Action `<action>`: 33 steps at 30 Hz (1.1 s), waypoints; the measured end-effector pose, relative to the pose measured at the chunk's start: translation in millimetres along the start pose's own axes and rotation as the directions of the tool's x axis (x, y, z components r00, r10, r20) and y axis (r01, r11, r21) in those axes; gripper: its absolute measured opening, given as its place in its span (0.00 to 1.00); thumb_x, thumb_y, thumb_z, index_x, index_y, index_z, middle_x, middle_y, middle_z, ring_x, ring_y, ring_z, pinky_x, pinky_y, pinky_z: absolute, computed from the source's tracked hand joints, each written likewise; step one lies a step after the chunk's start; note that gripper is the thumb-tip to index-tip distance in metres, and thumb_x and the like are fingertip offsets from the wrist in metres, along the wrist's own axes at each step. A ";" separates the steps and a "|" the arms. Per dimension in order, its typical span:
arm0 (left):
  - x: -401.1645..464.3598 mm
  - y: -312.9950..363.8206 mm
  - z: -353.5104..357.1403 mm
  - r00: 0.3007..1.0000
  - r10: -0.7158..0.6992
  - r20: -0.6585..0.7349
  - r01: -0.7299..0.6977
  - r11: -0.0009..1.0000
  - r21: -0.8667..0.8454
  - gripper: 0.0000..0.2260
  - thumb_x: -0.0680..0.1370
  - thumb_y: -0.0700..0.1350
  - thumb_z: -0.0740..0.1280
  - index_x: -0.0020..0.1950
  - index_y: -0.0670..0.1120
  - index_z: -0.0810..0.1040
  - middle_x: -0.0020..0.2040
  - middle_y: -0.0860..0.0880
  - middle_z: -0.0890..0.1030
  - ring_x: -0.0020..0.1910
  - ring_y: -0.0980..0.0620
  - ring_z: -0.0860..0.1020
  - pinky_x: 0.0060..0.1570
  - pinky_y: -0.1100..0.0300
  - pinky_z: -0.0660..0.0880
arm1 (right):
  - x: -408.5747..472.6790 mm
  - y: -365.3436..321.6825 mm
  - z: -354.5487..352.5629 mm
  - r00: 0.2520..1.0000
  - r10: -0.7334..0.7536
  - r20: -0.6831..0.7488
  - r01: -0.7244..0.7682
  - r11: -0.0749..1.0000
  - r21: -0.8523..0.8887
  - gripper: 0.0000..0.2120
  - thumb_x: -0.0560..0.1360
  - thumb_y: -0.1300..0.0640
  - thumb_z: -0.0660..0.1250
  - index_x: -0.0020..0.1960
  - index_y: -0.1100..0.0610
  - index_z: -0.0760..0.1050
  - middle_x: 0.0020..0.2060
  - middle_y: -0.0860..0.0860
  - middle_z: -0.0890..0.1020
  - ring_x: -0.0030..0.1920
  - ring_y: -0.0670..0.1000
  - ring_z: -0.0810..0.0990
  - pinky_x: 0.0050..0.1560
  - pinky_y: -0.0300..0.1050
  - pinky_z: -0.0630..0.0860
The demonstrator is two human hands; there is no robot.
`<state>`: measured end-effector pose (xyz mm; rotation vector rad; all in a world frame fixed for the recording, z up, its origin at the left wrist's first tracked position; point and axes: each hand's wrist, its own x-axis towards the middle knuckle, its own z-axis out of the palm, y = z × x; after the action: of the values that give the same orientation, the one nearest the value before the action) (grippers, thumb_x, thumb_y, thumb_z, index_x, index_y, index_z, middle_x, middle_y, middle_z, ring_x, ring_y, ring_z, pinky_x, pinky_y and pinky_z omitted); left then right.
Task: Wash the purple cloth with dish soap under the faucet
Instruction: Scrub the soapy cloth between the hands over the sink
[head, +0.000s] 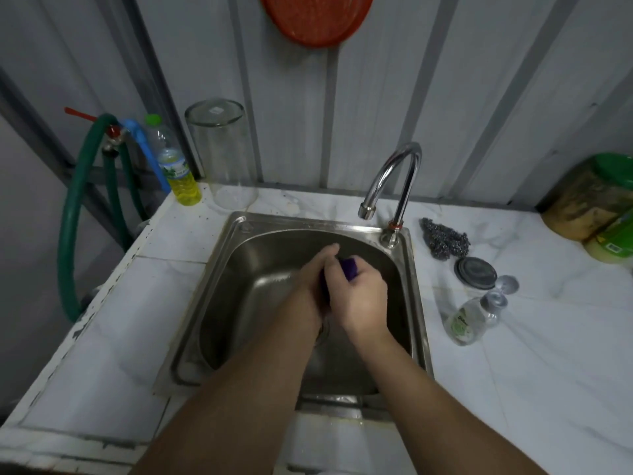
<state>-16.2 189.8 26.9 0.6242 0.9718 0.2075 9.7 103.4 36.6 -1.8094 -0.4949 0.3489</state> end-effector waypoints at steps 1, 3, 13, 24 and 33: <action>0.3 -3.7 1.1 1.000 0.009 -0.008 -0.009 1.000 0.001 0.15 0.79 0.52 0.68 0.36 0.45 0.77 0.26 0.48 0.78 0.25 0.51 0.80 0.28 0.63 0.77 | 5.3 -0.1 0.0 0.999 0.026 -0.040 -0.026 0.999 -0.018 0.21 0.73 0.37 0.64 0.31 0.53 0.74 0.24 0.48 0.78 0.27 0.46 0.78 0.32 0.45 0.76; -1.8 -9.4 9.4 0.999 0.038 -0.027 -0.038 0.999 0.004 0.12 0.78 0.48 0.68 0.38 0.43 0.80 0.30 0.45 0.79 0.28 0.47 0.80 0.29 0.59 0.78 | 25.3 2.7 -1.2 0.989 0.088 -0.120 -0.094 0.995 -0.043 0.22 0.74 0.37 0.62 0.31 0.53 0.74 0.27 0.48 0.80 0.29 0.48 0.79 0.34 0.43 0.75; 3.9 2.7 3.9 0.945 0.160 -0.287 -0.145 0.987 0.074 0.12 0.79 0.47 0.68 0.41 0.40 0.78 0.36 0.46 0.79 0.34 0.50 0.77 0.31 0.63 0.75 | 1.3 11.2 6.5 0.994 -0.066 -0.089 0.060 0.996 -0.065 0.22 0.76 0.41 0.62 0.32 0.56 0.71 0.24 0.50 0.76 0.28 0.51 0.77 0.31 0.48 0.74; 1.5 -23.5 8.3 0.990 0.044 -0.131 -0.041 0.999 0.026 0.16 0.75 0.52 0.69 0.57 0.44 0.80 0.54 0.41 0.84 0.51 0.41 0.84 0.46 0.47 0.82 | 59.2 31.2 1.5 0.957 0.267 -0.111 -0.271 0.962 -0.021 0.17 0.78 0.42 0.62 0.38 0.53 0.76 0.37 0.54 0.82 0.40 0.54 0.82 0.46 0.49 0.78; 8.6 -23.4 -16.5 0.997 -0.066 0.032 0.070 0.986 -0.149 0.29 0.74 0.69 0.68 0.64 0.47 0.81 0.56 0.39 0.87 0.53 0.35 0.86 0.51 0.35 0.82 | 43.1 20.5 -11.5 0.886 0.392 0.249 -0.463 0.768 0.443 0.25 0.70 0.37 0.73 0.56 0.55 0.77 0.46 0.55 0.85 0.45 0.58 0.86 0.38 0.52 0.85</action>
<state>-27.5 181.3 0.6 0.4537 0.9406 0.2088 55.7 110.4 20.9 -1.3786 -0.0563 0.8505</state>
